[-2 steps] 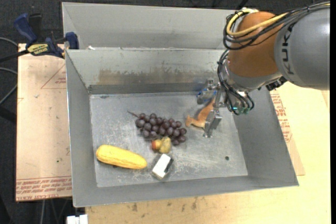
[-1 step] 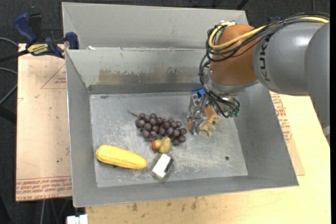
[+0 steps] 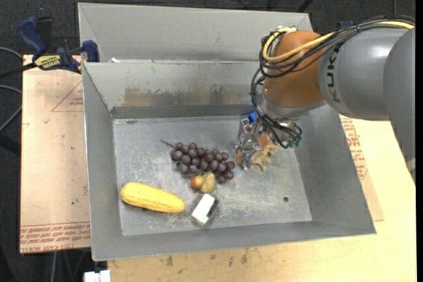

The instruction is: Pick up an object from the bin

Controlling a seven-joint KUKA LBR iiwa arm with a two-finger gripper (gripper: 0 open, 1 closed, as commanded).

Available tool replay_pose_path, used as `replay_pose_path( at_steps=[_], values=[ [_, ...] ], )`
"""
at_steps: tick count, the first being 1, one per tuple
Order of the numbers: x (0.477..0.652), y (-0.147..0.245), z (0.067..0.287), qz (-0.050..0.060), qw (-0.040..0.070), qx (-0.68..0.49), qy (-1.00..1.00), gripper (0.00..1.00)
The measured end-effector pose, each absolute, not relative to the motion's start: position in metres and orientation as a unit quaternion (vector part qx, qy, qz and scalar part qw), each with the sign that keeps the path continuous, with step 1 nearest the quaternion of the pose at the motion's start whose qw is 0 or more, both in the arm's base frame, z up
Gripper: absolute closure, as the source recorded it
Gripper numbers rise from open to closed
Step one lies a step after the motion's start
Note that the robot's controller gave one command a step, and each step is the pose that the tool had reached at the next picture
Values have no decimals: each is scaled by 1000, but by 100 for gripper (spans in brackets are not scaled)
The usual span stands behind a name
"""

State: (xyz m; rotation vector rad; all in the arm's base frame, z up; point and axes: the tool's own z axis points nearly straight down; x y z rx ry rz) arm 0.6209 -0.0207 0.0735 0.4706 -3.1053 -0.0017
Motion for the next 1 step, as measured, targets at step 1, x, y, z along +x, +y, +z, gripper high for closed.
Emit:
replay_pose_path(
  at_steps=[1],
  values=[
    [621, -43, 229, 1, -4, 151, -989, 100]
  ],
)
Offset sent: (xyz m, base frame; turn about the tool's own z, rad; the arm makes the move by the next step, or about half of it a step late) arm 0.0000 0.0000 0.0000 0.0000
